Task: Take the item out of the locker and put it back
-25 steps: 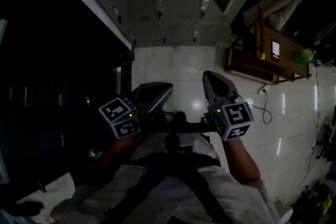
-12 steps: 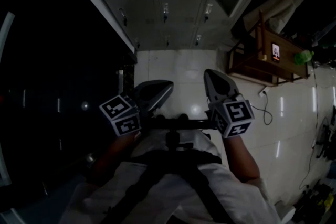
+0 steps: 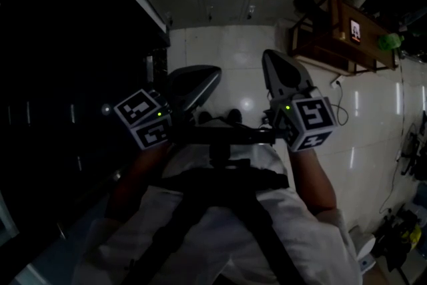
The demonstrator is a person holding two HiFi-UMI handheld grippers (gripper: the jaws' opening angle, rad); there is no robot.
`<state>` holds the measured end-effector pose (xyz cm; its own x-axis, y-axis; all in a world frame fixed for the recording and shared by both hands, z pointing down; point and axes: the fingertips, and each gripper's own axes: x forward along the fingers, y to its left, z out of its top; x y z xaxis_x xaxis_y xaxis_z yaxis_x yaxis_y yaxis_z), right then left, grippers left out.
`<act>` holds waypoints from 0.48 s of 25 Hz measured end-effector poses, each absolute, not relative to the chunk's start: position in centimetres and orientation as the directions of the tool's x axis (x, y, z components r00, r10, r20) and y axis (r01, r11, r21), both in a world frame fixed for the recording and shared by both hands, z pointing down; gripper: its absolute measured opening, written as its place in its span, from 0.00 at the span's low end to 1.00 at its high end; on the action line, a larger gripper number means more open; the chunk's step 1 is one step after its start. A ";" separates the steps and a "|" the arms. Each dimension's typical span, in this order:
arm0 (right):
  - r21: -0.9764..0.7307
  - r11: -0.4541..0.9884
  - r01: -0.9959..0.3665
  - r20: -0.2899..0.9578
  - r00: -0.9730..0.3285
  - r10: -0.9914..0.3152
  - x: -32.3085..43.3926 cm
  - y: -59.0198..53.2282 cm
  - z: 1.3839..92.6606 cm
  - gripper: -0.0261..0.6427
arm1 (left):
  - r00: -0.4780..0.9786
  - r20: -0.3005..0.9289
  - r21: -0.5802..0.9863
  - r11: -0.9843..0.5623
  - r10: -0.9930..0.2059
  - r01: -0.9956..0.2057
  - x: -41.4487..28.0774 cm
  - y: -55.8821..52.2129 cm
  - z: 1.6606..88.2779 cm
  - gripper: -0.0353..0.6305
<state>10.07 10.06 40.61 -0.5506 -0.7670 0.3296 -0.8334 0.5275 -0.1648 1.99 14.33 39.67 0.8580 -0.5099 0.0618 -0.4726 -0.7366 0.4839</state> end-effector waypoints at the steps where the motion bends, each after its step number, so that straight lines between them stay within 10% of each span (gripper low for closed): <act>1: -0.163 0.525 -0.835 0.331 -0.548 -0.768 9.8 10.4 40.8 0.05 | 0.860 0.059 0.485 -0.739 -0.506 -0.468 1.8 14.6 39.9 0.06; 12: -0.151 0.512 -0.845 0.331 -0.532 -0.780 9.1 12.3 41.4 0.05 | 0.872 0.059 0.495 -0.744 -0.486 -0.448 1.1 16.5 40.9 0.06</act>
